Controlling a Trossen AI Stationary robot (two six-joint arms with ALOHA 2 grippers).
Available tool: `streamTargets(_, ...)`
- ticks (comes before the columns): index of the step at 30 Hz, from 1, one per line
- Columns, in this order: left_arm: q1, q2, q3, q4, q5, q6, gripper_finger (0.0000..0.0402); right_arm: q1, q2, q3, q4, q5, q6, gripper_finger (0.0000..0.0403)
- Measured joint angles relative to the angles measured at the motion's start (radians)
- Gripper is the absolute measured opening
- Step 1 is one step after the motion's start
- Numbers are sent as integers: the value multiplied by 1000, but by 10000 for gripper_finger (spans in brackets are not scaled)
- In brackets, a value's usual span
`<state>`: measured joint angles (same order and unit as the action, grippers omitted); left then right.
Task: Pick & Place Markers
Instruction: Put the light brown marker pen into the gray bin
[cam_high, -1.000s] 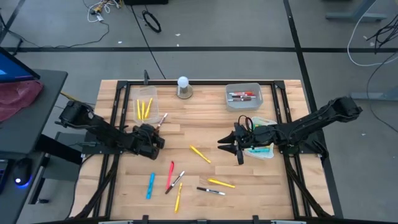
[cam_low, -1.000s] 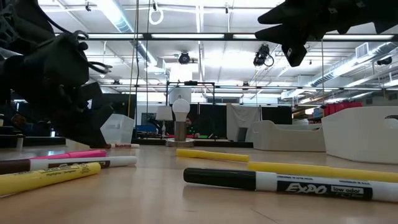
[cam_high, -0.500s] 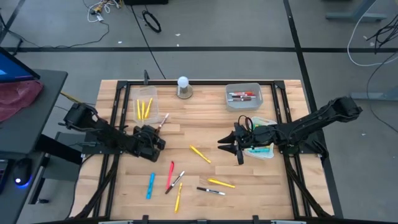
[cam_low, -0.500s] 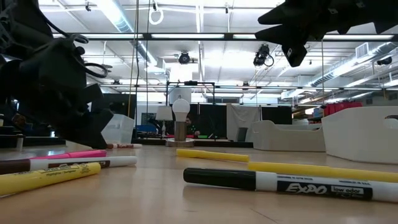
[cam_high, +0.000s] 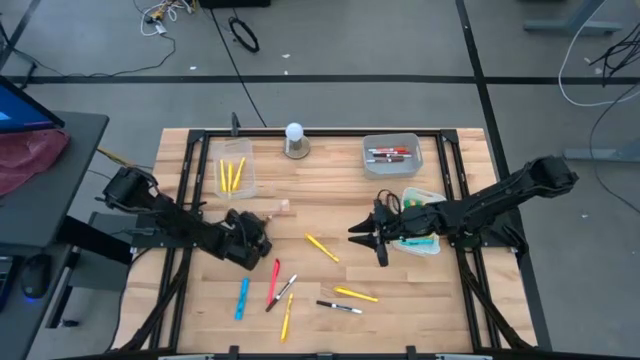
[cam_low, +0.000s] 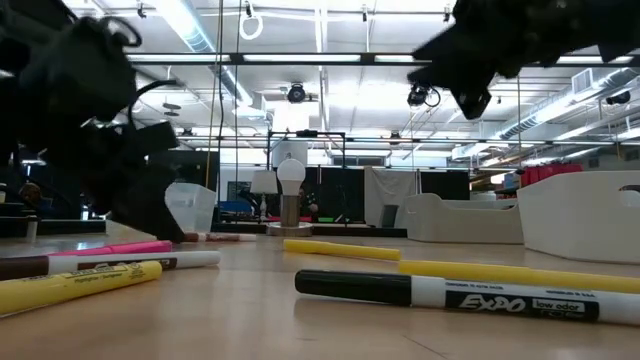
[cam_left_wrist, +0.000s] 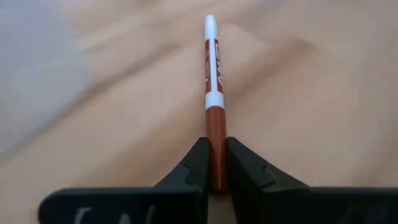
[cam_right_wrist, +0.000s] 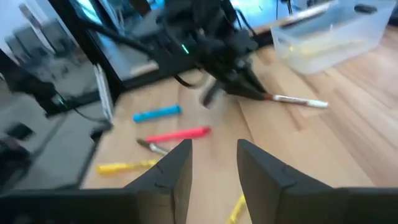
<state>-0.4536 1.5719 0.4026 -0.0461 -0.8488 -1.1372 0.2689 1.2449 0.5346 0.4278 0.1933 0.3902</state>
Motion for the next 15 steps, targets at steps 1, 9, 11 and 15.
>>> streamTargets(1,-1,0,20,7,28,34,38,-2,18,0,-2,-1,-7,126)
streamTargets(9,17,0,212,6,199,275,38,-20,221,36,26,-7,-54,143)
streamTargets(11,18,0,253,3,221,337,38,-20,277,73,27,-20,-107,157)
streamTargets(15,17,0,321,2,254,439,43,-20,383,163,31,-23,-249,190)
